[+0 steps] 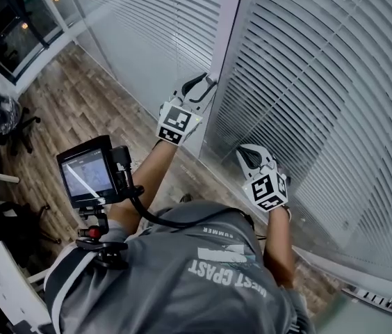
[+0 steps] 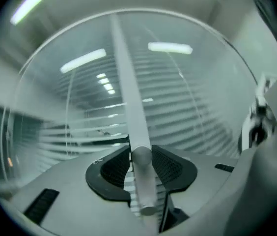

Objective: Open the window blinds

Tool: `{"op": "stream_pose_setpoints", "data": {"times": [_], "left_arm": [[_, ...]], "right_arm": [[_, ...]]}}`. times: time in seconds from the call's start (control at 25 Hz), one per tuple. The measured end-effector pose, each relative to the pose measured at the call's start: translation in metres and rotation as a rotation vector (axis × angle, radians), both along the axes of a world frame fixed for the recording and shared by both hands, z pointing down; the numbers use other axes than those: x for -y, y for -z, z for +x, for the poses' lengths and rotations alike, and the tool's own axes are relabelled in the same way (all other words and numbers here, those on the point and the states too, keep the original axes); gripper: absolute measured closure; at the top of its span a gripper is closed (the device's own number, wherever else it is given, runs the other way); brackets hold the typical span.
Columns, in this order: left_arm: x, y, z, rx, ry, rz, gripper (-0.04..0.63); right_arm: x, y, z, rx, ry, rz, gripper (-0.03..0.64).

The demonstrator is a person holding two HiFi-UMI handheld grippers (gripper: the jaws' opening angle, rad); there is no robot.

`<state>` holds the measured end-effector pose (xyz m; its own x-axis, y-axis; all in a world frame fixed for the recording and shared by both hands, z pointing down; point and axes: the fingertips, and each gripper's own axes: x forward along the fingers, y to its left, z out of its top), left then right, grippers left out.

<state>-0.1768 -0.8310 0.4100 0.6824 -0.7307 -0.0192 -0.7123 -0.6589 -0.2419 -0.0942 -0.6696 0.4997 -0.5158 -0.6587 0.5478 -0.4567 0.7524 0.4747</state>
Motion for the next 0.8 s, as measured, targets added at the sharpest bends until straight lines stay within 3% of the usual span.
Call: {"op": "stream_pose_setpoints", "data": {"times": [0.04,0.08,0.12,0.44,0.52,0.56,0.6,0.64,0.76,0.8], "left_arm": [[0.0,0.003,-0.003,-0.18,-0.044,-0.111,0.462],[0.0,0.005,-0.006,-0.313,-0.078,-0.196,0.46],[0.0,0.006,-0.007,-0.388,-0.097,-0.246,0.46],[0.004,0.009,-0.008,-0.516,-0.132,-0.312,0.465],[0.005,0.01,-0.007,-0.513,-0.145,-0.321,0.465],[0.004,0.011,-0.005,-0.47,-0.139,-0.297,0.466],[0.002,0.012,-0.001,-0.379,-0.121,-0.242,0.466],[0.0,0.012,0.003,-0.234,-0.089,-0.151,0.467],[-0.005,0.005,0.018,0.298,0.039,0.184,0.469],[-0.005,0.003,0.021,0.415,0.066,0.26,0.469]], "right_arm": [[-0.001,0.0,0.002,-0.001,-0.005,-0.002,0.614],[-0.002,-0.001,0.004,-0.003,-0.01,-0.004,0.614],[-0.003,-0.001,0.005,-0.004,-0.014,-0.005,0.614],[-0.006,-0.007,0.004,-0.004,-0.026,-0.016,0.614],[-0.005,-0.006,0.003,-0.002,-0.027,-0.017,0.614],[-0.005,-0.006,0.004,-0.001,-0.029,-0.016,0.614],[-0.005,-0.006,0.005,-0.001,-0.03,-0.016,0.614],[-0.005,-0.006,0.005,0.0,-0.029,-0.017,0.614],[-0.005,-0.008,0.004,0.004,-0.024,-0.02,0.614],[-0.004,-0.01,0.003,0.006,-0.022,-0.022,0.614]]}}
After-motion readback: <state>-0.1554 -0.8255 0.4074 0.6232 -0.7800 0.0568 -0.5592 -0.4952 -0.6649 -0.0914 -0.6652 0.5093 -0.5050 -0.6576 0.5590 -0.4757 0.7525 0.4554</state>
